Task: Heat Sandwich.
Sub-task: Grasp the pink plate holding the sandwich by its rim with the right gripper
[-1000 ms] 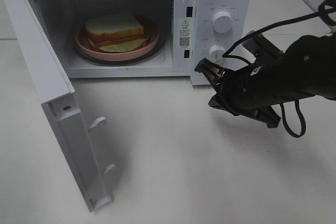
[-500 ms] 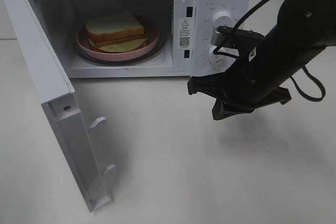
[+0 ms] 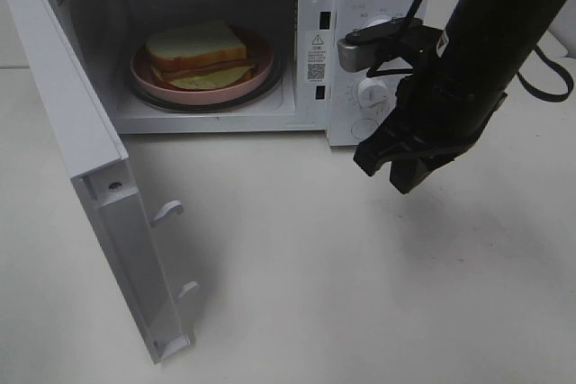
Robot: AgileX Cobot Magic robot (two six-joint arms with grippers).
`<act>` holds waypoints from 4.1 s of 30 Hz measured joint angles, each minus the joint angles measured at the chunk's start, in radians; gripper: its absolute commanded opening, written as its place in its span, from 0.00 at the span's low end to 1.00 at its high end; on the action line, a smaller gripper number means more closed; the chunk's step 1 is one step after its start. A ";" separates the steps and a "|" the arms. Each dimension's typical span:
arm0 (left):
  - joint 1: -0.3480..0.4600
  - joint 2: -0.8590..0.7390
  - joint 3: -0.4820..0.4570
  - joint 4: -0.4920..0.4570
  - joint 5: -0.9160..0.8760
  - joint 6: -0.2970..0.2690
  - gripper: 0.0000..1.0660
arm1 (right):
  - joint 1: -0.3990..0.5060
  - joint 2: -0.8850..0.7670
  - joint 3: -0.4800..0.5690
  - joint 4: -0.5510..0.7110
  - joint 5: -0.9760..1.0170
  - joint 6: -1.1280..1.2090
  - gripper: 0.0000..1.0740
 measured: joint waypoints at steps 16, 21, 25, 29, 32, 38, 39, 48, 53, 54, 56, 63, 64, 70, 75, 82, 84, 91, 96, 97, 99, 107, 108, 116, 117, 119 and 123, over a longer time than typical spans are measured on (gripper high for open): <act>0.000 0.000 0.000 0.000 0.000 0.000 0.94 | 0.000 0.000 -0.015 -0.007 0.108 -0.887 0.06; 0.000 0.000 0.000 0.000 0.000 0.000 0.94 | 0.000 0.000 -0.015 -0.008 0.108 -1.038 0.07; 0.000 0.000 0.000 0.000 0.000 0.000 0.94 | 0.000 0.000 -0.015 -0.014 0.104 -1.055 0.13; 0.000 0.000 0.000 0.000 0.000 0.000 0.94 | 0.000 0.000 -0.015 -0.014 0.088 -1.055 0.28; 0.000 0.000 0.000 0.000 0.000 0.000 0.94 | 0.000 0.000 -0.015 -0.014 0.081 -1.054 0.38; 0.000 0.000 0.000 0.000 0.000 0.000 0.94 | 0.000 0.000 -0.015 -0.012 0.038 -1.014 0.77; 0.000 0.000 0.000 0.000 0.000 0.000 0.94 | 0.000 0.000 -0.015 -0.011 0.037 -1.004 0.79; 0.000 0.000 0.000 0.000 0.000 0.000 0.94 | 0.000 0.000 -0.015 -0.020 0.018 -0.966 0.80; 0.000 0.000 0.000 0.000 0.000 0.000 0.94 | 0.032 0.000 -0.018 -0.095 -0.021 -0.966 0.79; 0.000 0.000 0.000 0.000 0.000 0.000 0.94 | 0.032 0.000 -0.018 -0.095 -0.021 -0.966 0.79; 0.000 0.000 0.000 0.000 0.000 0.000 0.94 | 0.057 0.000 -0.034 -0.126 -0.053 -0.966 0.79; 0.000 0.000 0.000 0.000 0.000 0.000 0.94 | 0.090 0.025 -0.114 -0.157 -0.094 -0.966 0.78; 0.000 0.000 0.000 0.000 0.000 0.000 0.94 | 0.090 0.025 -0.114 -0.157 -0.094 -0.966 0.78; 0.000 0.000 0.000 0.000 0.000 0.000 0.94 | 0.131 0.087 -0.186 -0.165 -0.121 -0.966 0.78; 0.000 0.000 0.000 0.000 0.000 0.000 0.94 | 0.141 0.132 -0.245 -0.165 -0.154 -0.966 0.78; 0.000 0.000 0.000 0.000 0.000 0.000 0.94 | 0.147 0.202 -0.331 -0.163 -0.204 -0.966 0.77; 0.000 0.000 0.000 0.000 0.000 0.000 0.94 | 0.147 0.226 -0.354 -0.163 -0.210 -0.966 0.77; 0.000 0.000 0.000 0.000 0.000 0.000 0.94 | 0.147 0.319 -0.434 -0.163 -0.234 -0.966 0.77; 0.000 0.000 0.000 0.000 0.000 0.000 0.94 | 0.147 0.394 -0.506 -0.161 -0.260 -0.966 0.76; 0.000 0.000 0.000 0.000 0.000 0.000 0.94 | 0.147 0.406 -0.521 -0.161 -0.268 -0.966 0.76; 0.000 0.000 0.000 0.000 0.000 0.000 0.94 | 0.147 0.454 -0.564 -0.161 -0.280 -0.966 0.76; 0.000 0.000 0.000 0.000 0.000 0.000 0.94 | 0.147 0.555 -0.659 -0.145 -0.296 -0.966 0.75; 0.000 0.000 0.000 0.000 0.000 0.000 0.94 | 0.147 0.580 -0.686 -0.142 -0.298 -0.966 0.75; 0.000 0.000 0.000 0.000 0.000 0.000 0.94 | 0.148 0.669 -0.813 -0.143 -0.265 -0.966 0.74; 0.000 0.000 0.000 0.000 0.000 0.000 0.94 | 0.148 0.679 -0.832 -0.146 -0.257 -0.966 0.74; 0.000 0.000 0.000 0.000 0.000 0.000 0.94 | 0.148 0.687 -0.853 -0.147 -0.249 -0.966 0.74; 0.000 0.000 0.000 0.000 0.000 0.000 0.94 | 0.155 0.732 -0.933 -0.153 -0.230 -0.955 0.74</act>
